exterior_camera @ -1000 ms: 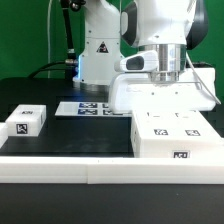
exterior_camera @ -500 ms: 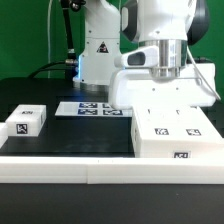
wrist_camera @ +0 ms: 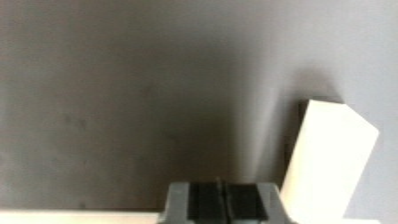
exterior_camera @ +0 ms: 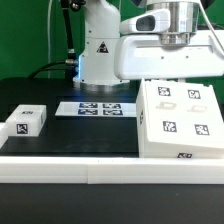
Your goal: Assemble cabinet
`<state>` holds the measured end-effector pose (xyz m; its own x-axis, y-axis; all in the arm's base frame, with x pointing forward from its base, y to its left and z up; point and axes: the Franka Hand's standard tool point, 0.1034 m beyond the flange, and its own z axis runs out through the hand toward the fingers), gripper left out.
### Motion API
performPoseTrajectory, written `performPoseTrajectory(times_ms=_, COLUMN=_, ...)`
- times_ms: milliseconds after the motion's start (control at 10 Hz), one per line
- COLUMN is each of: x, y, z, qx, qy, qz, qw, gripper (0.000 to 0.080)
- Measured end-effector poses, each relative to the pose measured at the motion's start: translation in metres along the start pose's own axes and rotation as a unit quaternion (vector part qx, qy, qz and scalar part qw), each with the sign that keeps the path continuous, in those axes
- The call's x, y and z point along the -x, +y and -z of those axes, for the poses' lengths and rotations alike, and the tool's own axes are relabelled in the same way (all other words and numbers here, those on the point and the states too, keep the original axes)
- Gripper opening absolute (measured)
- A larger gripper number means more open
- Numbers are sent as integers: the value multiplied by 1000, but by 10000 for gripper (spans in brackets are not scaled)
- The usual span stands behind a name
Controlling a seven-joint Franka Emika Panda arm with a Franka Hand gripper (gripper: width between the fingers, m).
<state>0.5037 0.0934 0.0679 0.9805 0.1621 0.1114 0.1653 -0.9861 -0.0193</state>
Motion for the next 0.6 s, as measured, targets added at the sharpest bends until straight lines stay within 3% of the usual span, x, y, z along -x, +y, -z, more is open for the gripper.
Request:
performPoseTrajectory(times_ms=300, x=4, y=2, z=-7, qx=1, qy=-2, qz=2, qw=1000, gripper=2)
performPoseTrajectory(times_ms=600, x=-7, y=6, z=9, qx=-1, qy=-24, qz=4, qw=1000, gripper=2)
